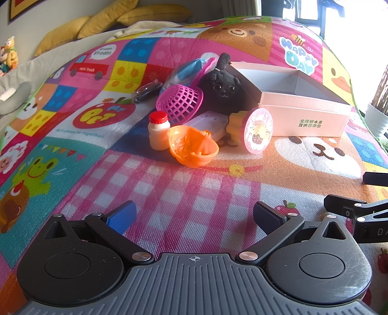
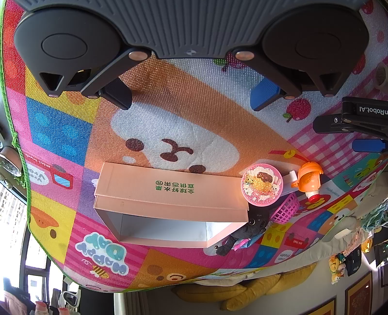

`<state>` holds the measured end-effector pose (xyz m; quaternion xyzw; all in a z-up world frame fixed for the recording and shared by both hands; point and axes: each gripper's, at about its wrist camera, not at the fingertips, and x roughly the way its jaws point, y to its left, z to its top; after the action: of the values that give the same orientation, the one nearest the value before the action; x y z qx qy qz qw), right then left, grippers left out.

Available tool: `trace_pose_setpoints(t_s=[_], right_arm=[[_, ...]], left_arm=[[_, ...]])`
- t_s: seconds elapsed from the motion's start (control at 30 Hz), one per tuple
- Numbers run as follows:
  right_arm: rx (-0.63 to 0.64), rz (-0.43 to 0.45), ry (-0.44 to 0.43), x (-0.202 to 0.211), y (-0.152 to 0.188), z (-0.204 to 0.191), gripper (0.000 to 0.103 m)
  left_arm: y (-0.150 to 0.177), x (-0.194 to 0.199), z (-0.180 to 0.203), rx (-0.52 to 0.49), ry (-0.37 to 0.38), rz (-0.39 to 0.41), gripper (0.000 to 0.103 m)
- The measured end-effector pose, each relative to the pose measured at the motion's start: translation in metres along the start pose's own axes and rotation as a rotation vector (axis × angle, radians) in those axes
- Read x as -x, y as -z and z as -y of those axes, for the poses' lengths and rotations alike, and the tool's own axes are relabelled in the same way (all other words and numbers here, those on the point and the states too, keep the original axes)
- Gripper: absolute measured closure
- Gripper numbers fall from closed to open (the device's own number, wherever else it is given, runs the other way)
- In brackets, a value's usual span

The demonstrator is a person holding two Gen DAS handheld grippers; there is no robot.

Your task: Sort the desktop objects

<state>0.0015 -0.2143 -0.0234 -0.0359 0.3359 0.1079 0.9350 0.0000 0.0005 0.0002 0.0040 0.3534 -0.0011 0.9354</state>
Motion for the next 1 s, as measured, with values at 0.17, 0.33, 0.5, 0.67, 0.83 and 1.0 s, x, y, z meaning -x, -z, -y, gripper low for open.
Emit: trace_pose_setpoints(t_s=[0.17,0.33,0.5,0.67,0.83,1.0], right_arm=[[-0.001,0.0,0.0,0.0,0.0,0.0,0.0],[-0.001,0.0,0.0,0.0,0.0,0.0,0.0],[0.003,-0.031,-0.006,-0.002,-0.003,-0.001,0.0],[-0.003,-0.075,-0.011,-0.003,-0.008,0.001,0.0],[0.002,-0.09,-0.011,-0.004,-0.01,0.0,0.0],[0.022,-0.052,-0.07,-0.001,-0.017,-0.001,0.0]], left_arm=[[0.0,0.0,0.0,-0.001,0.0,0.001,0.0],[0.0,0.0,0.0,0.001,0.0,0.0,0.0],[0.001,-0.002,-0.001,-0.009,0.005,-0.006,0.0],[0.001,0.0,0.001,-0.017,0.004,-0.011,0.0],[0.001,0.0,0.001,-0.014,0.005,-0.01,0.0],[-0.004,0.002,-0.008,-0.005,0.05,0.001,0.0]])
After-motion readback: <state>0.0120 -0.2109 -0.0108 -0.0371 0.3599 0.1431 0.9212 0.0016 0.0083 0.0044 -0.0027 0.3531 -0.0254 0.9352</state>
